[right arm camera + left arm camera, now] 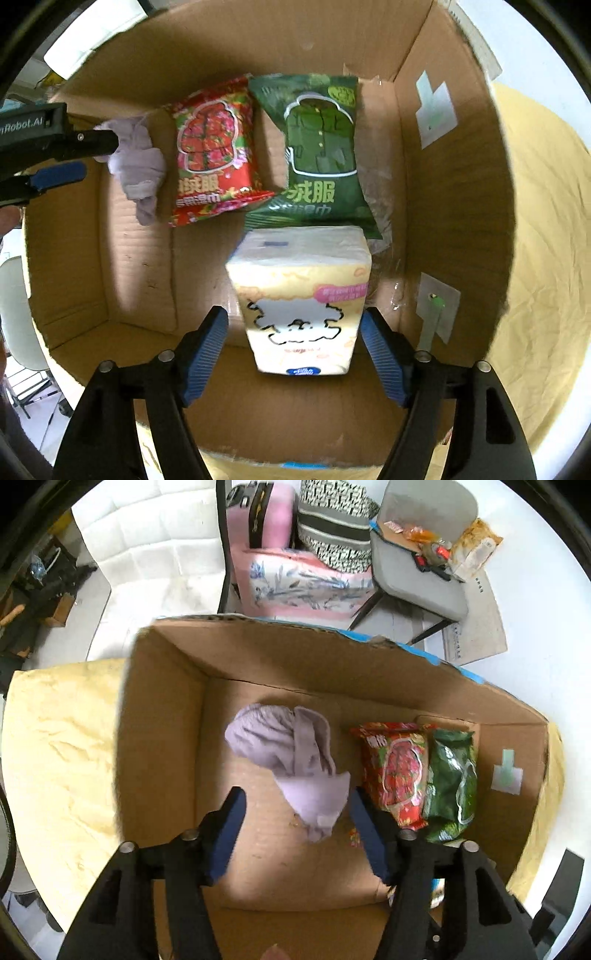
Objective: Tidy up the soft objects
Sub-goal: 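Carry cloth and tissue pack into the box and open both tools, then grasp the blue tube with the left tool while the right tool grasps the panda bag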
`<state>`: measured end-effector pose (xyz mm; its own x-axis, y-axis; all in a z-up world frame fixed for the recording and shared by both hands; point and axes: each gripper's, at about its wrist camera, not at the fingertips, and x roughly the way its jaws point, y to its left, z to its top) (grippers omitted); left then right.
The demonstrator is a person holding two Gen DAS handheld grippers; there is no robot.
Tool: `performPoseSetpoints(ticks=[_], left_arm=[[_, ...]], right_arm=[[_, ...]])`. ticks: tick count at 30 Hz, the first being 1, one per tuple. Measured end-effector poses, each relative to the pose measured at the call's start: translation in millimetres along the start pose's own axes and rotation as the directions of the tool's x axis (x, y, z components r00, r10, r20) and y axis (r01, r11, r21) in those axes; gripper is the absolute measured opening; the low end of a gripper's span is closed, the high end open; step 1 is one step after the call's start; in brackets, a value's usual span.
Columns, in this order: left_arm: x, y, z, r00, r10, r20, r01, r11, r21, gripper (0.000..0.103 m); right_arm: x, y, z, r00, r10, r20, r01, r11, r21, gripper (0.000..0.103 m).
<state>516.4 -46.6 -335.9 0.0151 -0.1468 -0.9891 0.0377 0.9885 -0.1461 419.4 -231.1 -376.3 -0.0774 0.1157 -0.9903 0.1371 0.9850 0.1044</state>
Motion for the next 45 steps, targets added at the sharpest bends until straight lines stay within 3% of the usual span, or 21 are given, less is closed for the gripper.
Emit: performPoseSetpoints(ticks=[3, 4, 7, 12, 20, 25, 27, 31, 33, 35, 37, 39, 41, 45], left_arm=[[-15, 3, -15, 0.998, 0.033, 0.058, -0.033, 0.999, 0.006, 0.072], [-22, 4, -23, 0.995, 0.05, 0.08, -0.051, 0.999, 0.008, 0.082], [-35, 6, -46, 0.987, 0.075, 0.144, -0.078, 0.997, 0.015, 0.093], [-59, 6, -85, 0.975, 0.075, 0.212, -0.082, 0.996, 0.025, 0.095], [-112, -1, -160, 0.927, 0.117, 0.355, -0.143, 0.989, 0.046, 0.095], [-134, -7, -189, 0.914, 0.114, 0.39, -0.148, 0.987, 0.059, 0.095], [-143, -10, -198, 0.908, 0.114, 0.403, -0.151, 0.987, 0.06, 0.095], [-152, -16, -211, 0.9, 0.128, 0.416, -0.158, 0.987, 0.038, 0.095], [-147, -20, -219, 0.911, 0.109, 0.398, -0.131, 0.991, 0.028, 0.095], [-131, -24, -227, 0.935, 0.078, 0.347, -0.084, 0.996, 0.005, 0.095], [-100, -28, -235, 0.967, 0.017, 0.252, -0.006, 0.999, -0.045, 0.095], [-63, -35, -240, 0.987, -0.07, 0.141, 0.085, 0.991, -0.102, 0.095], [-22, -42, -243, 0.985, -0.17, 0.039, 0.174, 0.968, -0.183, 0.095], [42, -65, -240, 0.971, -0.226, -0.081, 0.199, 0.946, -0.256, 0.095]], right_arm=[[-20, 4, -8, 0.999, 0.0, 0.044, 0.0, 1.0, -0.002, 0.095], [-26, 5, -13, 0.998, -0.003, 0.057, 0.003, 1.0, -0.002, 0.101], [-40, 11, -23, 0.993, -0.021, 0.116, 0.022, 1.0, -0.005, 0.103], [-64, 14, -41, 0.976, -0.051, 0.21, 0.055, 0.998, -0.014, 0.103], [-101, 19, -85, 0.936, -0.076, 0.344, 0.085, 0.996, -0.011, 0.103], [-132, 22, -115, 0.91, -0.07, 0.408, 0.089, 0.996, -0.028, 0.103], [-145, 23, -127, 0.902, -0.057, 0.429, 0.079, 0.996, -0.034, 0.103], [-154, 15, -143, 0.905, 0.004, 0.425, 0.005, 1.0, -0.021, 0.103], [-154, -2, -151, 0.912, 0.028, 0.409, -0.032, 0.999, 0.002, 0.103], [-149, -24, -159, 0.921, 0.015, 0.39, -0.029, 0.999, 0.029, 0.103], [-139, -53, -166, 0.933, -0.022, 0.359, 0.001, 0.998, 0.058, 0.103], [-124, -79, -170, 0.945, -0.061, 0.321, 0.035, 0.996, 0.087, 0.103], [-103, -103, -173, 0.96, -0.069, 0.271, 0.043, 0.994, 0.101, 0.103], [-62, -145, -176, 0.979, -0.054, 0.198, 0.026, 0.989, 0.144, 0.103]])
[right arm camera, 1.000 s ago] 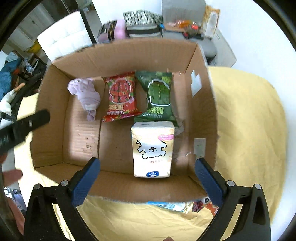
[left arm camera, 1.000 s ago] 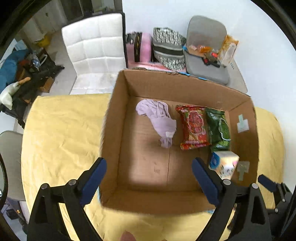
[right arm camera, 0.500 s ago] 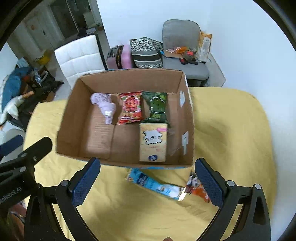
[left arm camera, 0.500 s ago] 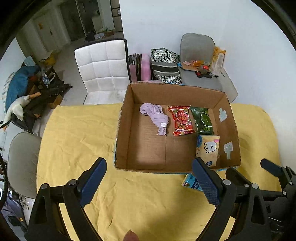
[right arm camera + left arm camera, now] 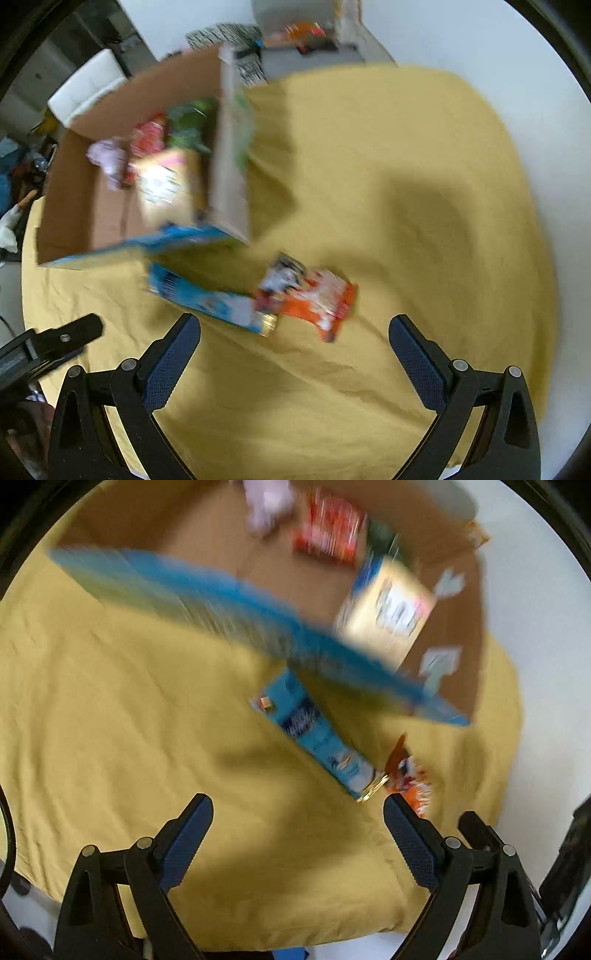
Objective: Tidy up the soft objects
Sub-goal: 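Grasp the blue tube with the left tool while the right tool grasps the panda bag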
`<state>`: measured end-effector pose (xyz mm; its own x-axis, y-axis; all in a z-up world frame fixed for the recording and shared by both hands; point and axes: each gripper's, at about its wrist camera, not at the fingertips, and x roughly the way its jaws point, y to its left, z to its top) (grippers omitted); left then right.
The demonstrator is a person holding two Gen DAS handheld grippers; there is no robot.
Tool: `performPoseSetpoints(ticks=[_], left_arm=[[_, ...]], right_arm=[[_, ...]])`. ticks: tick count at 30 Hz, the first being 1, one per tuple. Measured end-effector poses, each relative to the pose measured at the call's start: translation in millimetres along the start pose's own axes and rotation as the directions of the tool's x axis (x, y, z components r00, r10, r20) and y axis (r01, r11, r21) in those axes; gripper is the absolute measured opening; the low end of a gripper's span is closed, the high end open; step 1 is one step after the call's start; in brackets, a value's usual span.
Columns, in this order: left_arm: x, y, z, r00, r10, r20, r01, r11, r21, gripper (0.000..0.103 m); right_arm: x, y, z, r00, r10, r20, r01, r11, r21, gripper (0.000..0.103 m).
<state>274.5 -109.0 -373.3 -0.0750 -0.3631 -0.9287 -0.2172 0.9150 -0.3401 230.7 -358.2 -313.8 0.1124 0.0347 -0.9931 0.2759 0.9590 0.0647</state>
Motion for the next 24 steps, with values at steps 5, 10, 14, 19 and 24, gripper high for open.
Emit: performPoseSetpoints(ticks=[5, 10, 14, 19, 24], left_arm=[[63, -17, 10, 0.997, 0.015, -0.072, -0.019, 0.998, -0.054, 0.094], [80, -43, 12, 0.996, 0.083, 0.022, -0.081, 0.995, -0.054, 0.094], [87, -56, 5, 0.982, 0.179, 0.063, -0.177, 0.983, -0.039, 0.094], [95, -63, -1, 0.97, 0.225, 0.086, -0.221, 0.973, -0.061, 0.094], [95, -61, -11, 0.952, 0.295, 0.086, -0.297, 0.955, 0.008, 0.094]], right_arm=[[42, -30, 4, 0.998, 0.006, -0.062, -0.007, 1.0, -0.007, 0.099], [56, -46, 6, 0.997, 0.0, -0.076, -0.004, 0.999, -0.049, 0.098], [61, -43, 9, 0.996, 0.0, -0.085, -0.01, 0.993, -0.121, 0.098], [68, -25, 20, 0.995, -0.024, -0.097, 0.001, 0.972, -0.233, 0.091], [78, -17, 26, 0.991, -0.049, -0.128, 0.01, 0.957, -0.29, 0.091]])
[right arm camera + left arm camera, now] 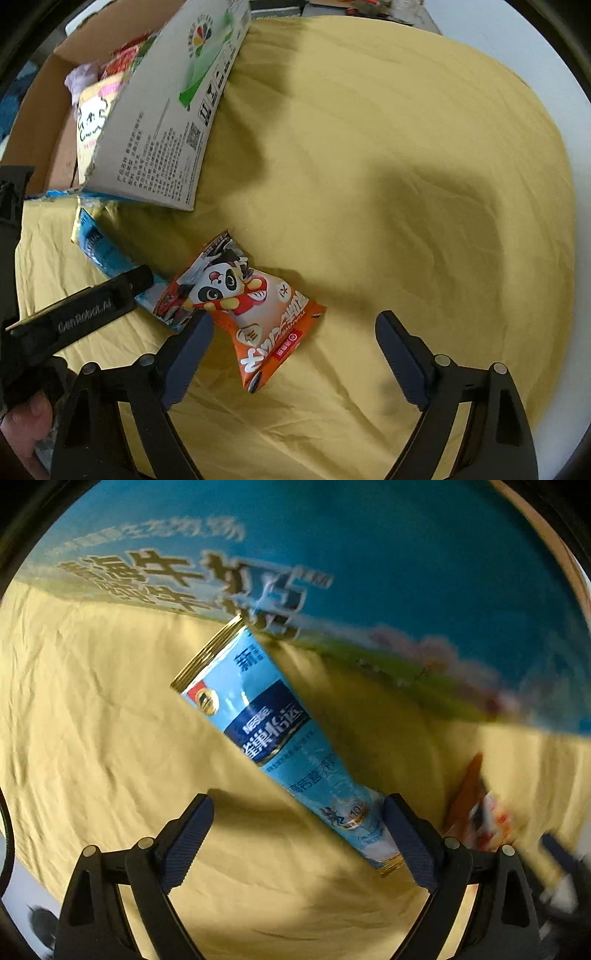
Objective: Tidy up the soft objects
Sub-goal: 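Grasp the blue tube with the left tool while the right tool grasps the panda bag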
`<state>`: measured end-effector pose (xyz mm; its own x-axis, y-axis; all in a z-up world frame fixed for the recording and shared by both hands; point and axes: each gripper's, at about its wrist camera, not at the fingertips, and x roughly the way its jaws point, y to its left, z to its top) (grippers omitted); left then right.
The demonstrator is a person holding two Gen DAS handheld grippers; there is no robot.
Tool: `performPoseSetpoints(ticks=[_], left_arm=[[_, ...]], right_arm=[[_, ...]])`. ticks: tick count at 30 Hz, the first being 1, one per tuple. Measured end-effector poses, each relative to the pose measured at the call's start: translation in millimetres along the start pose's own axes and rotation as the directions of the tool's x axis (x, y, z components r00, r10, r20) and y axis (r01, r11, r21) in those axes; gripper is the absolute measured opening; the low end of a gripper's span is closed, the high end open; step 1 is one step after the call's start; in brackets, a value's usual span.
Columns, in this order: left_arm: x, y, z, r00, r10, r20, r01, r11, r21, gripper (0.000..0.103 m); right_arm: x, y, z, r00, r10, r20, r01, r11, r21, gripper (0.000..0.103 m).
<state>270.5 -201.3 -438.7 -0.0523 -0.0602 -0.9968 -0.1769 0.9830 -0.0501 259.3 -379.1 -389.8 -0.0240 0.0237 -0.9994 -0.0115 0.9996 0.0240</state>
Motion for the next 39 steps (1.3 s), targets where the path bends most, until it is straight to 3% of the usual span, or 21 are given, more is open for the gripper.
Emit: performPoseSetpoints(ticks=[4, 8, 10, 13, 14, 15, 16, 19, 23, 25, 29, 33, 34, 35, 39], left_arm=[[0, 22, -15, 0.997, 0.014, -0.071, -0.011, 0.999, 0.052, 0.094], [1, 39, -18, 0.99, -0.079, -0.117, 0.074, 0.996, -0.043, 0.094], [5, 32, -17, 0.991, -0.07, -0.118, 0.067, 0.997, -0.033, 0.094], [10, 13, -18, 0.997, 0.003, -0.077, 0.001, 0.999, 0.054, 0.075], [5, 5, -21, 0.999, 0.017, -0.034, -0.014, 0.995, 0.101, 0.058], [1, -1, -25, 1.0, 0.028, -0.006, -0.027, 0.989, 0.147, 0.049], [0, -4, -31, 0.999, 0.043, 0.001, -0.043, 0.981, 0.191, 0.038], [0, 3, -40, 0.998, 0.061, -0.019, -0.054, 0.964, 0.259, 0.026], [-3, 34, -53, 0.997, 0.063, -0.043, -0.047, 0.95, 0.309, 0.028], [1, 52, -53, 0.996, 0.043, -0.077, -0.02, 0.958, 0.285, 0.031], [-1, 63, -48, 0.997, -0.016, -0.072, 0.033, 0.97, 0.24, 0.035], [-7, 68, -38, 0.999, -0.001, -0.035, 0.01, 0.965, 0.263, 0.03], [-9, 66, -35, 1.0, 0.0, -0.025, 0.007, 0.962, 0.272, 0.023], [-15, 83, -31, 1.0, 0.001, -0.024, 0.005, 0.961, 0.277, 0.021], [-23, 66, -36, 1.0, -0.024, -0.006, 0.024, 0.96, 0.279, 0.016]], right_arm=[[7, 1, 5, 0.999, 0.041, -0.025, -0.041, 0.999, -0.009, 0.091], [20, 10, 9, 0.997, 0.062, -0.052, -0.066, 0.996, -0.063, 0.091], [32, 15, 14, 0.991, 0.099, -0.091, -0.106, 0.991, -0.079, 0.091], [49, 25, 19, 0.985, 0.109, -0.135, -0.124, 0.986, -0.111, 0.09], [52, 27, 20, 0.985, 0.11, -0.137, -0.125, 0.986, -0.108, 0.086], [55, 27, 18, 0.983, 0.116, -0.143, -0.13, 0.988, -0.087, 0.063], [60, 25, 16, 0.976, 0.151, -0.16, -0.158, 0.987, -0.036, 0.053], [63, 27, 3, 0.974, 0.149, -0.172, -0.141, 0.988, 0.059, 0.048], [63, 35, -14, 0.973, 0.155, -0.17, -0.133, 0.982, 0.134, 0.049], [66, 46, -21, 0.975, 0.122, -0.185, -0.102, 0.988, 0.115, 0.051], [73, 58, -24, 0.976, 0.086, -0.201, -0.063, 0.991, 0.122, 0.057], [77, 72, -31, 0.978, 0.07, -0.199, -0.044, 0.99, 0.132, 0.057], [81, 80, -29, 0.978, 0.067, -0.198, -0.041, 0.99, 0.133, 0.053], [80, 84, -30, 0.979, 0.059, -0.195, -0.034, 0.991, 0.131, 0.048], [73, 97, -38, 0.984, 0.037, -0.172, -0.017, 0.993, 0.118, 0.044]])
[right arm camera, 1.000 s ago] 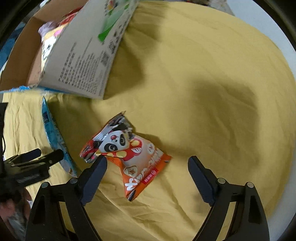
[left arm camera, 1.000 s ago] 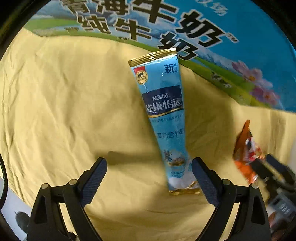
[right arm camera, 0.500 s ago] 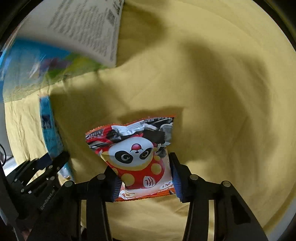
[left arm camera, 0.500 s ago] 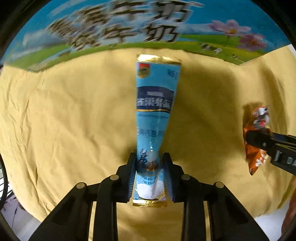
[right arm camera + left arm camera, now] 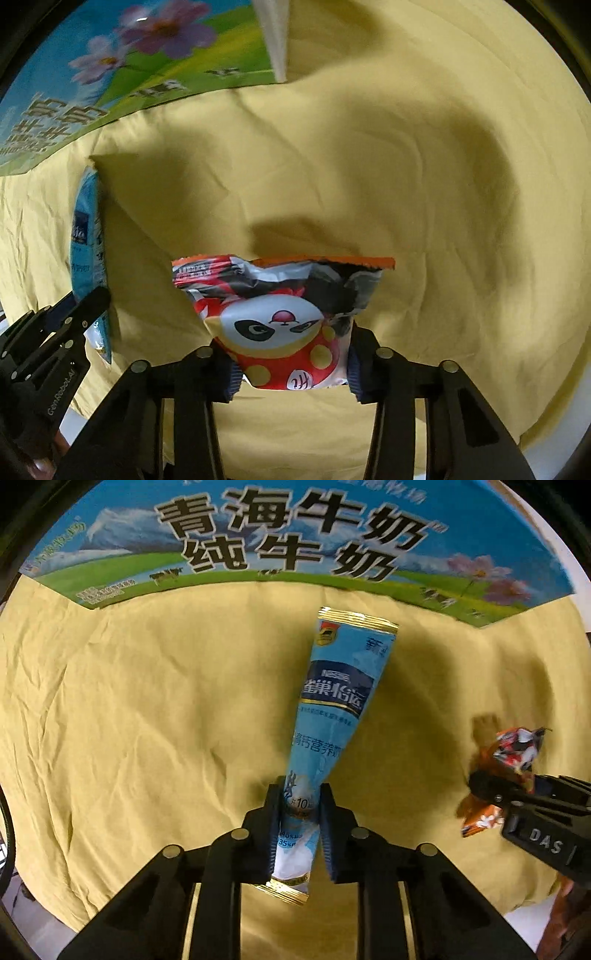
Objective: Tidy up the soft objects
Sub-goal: 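Carry tube and panda bag into the box and open both tools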
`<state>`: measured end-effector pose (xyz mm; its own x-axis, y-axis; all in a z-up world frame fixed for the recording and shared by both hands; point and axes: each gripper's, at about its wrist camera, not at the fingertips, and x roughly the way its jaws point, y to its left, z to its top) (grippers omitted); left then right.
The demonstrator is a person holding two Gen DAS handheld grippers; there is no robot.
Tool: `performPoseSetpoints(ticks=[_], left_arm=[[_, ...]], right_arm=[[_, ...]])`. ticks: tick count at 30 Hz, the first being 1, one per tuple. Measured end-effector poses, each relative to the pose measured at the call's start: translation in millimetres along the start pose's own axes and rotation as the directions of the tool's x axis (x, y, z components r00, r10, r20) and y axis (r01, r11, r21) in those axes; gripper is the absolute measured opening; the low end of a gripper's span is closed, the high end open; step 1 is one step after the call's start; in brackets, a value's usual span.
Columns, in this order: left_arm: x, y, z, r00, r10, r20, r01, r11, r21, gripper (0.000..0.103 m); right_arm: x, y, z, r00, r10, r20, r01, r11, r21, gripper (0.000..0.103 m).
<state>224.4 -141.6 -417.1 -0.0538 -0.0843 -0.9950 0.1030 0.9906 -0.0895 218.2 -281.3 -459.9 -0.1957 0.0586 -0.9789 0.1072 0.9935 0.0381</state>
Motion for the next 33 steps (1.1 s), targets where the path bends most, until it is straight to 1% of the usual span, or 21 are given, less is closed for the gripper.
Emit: performPoseSetpoints(ticks=[1, 2, 7, 8, 10, 12, 13, 15, 16, 18, 19, 21, 22, 23, 24, 26, 27, 29, 31, 33], left_arm=[[-6, 3, 0, 1.0, -0.001, 0.009, 0.001, 1.0, -0.003, 0.015], [-20, -4, 5, 1.0, -0.009, 0.025, 0.009, 1.0, -0.001, 0.015], [-59, 9, -11, 0.997, -0.046, 0.061, 0.047, 0.999, -0.019, 0.015], [-72, 12, -15, 0.995, -0.07, 0.072, 0.072, 0.997, -0.023, 0.015], [-97, 14, -20, 0.992, -0.078, 0.104, 0.081, 0.996, -0.027, 0.015], [-120, 16, -19, 0.987, -0.094, 0.133, 0.098, 0.995, -0.03, 0.015], [-130, 19, -17, 0.985, -0.092, 0.149, 0.099, 0.994, -0.039, 0.015], [-160, 36, -11, 0.976, -0.116, 0.186, 0.128, 0.99, -0.058, 0.015], [-171, 48, -10, 0.972, -0.117, 0.204, 0.132, 0.989, -0.062, 0.015], [-191, 66, 6, 0.962, -0.112, 0.25, 0.13, 0.99, -0.058, 0.015], [-200, 71, 15, 0.956, -0.109, 0.271, 0.128, 0.99, -0.054, 0.015], [-211, 75, 26, 0.95, -0.099, 0.296, 0.119, 0.992, -0.05, 0.015], [-214, 78, 37, 0.947, -0.098, 0.305, 0.123, 0.991, -0.062, 0.015], [-211, 83, 54, 0.946, -0.099, 0.309, 0.128, 0.989, -0.076, 0.015], [-211, 86, 62, 0.946, -0.099, 0.308, 0.131, 0.988, -0.085, 0.015], [-207, 95, 83, 0.947, -0.123, 0.298, 0.162, 0.981, -0.109, 0.015], [-207, 100, 90, 0.948, -0.131, 0.292, 0.172, 0.978, -0.122, 0.015], [-195, 119, 110, 0.951, -0.151, 0.269, 0.193, 0.971, -0.138, 0.015], [-186, 126, 128, 0.956, -0.157, 0.246, 0.199, 0.968, -0.154, 0.015], [-170, 128, 145, 0.963, -0.163, 0.213, 0.198, 0.968, -0.155, 0.015]], right_arm=[[0, 7, -5, 1.0, 0.004, 0.006, -0.004, 1.0, 0.002, 0.043], [-3, 9, -10, 1.0, 0.01, 0.012, -0.01, 1.0, 0.003, 0.042], [-24, 24, -25, 0.998, 0.049, 0.042, -0.049, 0.999, -0.008, 0.04], [-31, 26, -29, 0.997, 0.06, 0.051, -0.059, 0.998, -0.013, 0.04], [-47, 32, -39, 0.993, 0.093, 0.07, -0.092, 0.995, -0.025, 0.04], [-71, 31, -39, 0.988, 0.118, 0.096, -0.115, 0.993, -0.04, 0.04], [-83, 34, -40, 0.984, 0.136, 0.112, -0.131, 0.99, -0.047, 0.04], [-101, 40, -47, 0.977, 0.158, 0.143, -0.15, 0.987, -0.064, 0.04], [-114, 44, -43, 0.972, 0.169, 0.164, -0.159, 0.984, -0.077, 0.04], [-143, 53, -32, 0.962, 0.181, 0.203, -0.163, 0.981, -0.1, 0.04], [-156, 54, -14, 0.959, 0.188, 0.215, -0.167, 0.98, -0.109, 0.04], [-178, 74, 1, 0.951, 0.192, 0.241, -0.165, 0.978, -0.127, 0.04], [-191, 80, 14, 0.947, 0.192, 0.256, -0.162, 0.978, -0.134, 0.04], [-193, 84, 16, 0.945, 0.199, 0.26, -0.167, 0.976, -0.14, 0.04], [-198, 91, 26, 0.943, 0.202, 0.265, -0.167, 0.974, -0.15, 0.04], [-210, 101, 44, 0.939, 0.194, 0.283, -0.154, 0.975, -0.157, 0.04], [-219, 103, 47, 0.939, 0.187, 0.288, -0.145, 0.976, -0.161, 0.04], [-220, 110, 68, 0.939, 0.193, 0.285, -0.152, 0.976, -0.158, 0.04], [-226, 112, 82, 0.939, 0.189, 0.287, -0.151, 0.977, -0.151, 0.04], [-221, 116, 103, 0.943, 0.195, 0.268, -0.162, 0.977, -0.138, 0.04]])
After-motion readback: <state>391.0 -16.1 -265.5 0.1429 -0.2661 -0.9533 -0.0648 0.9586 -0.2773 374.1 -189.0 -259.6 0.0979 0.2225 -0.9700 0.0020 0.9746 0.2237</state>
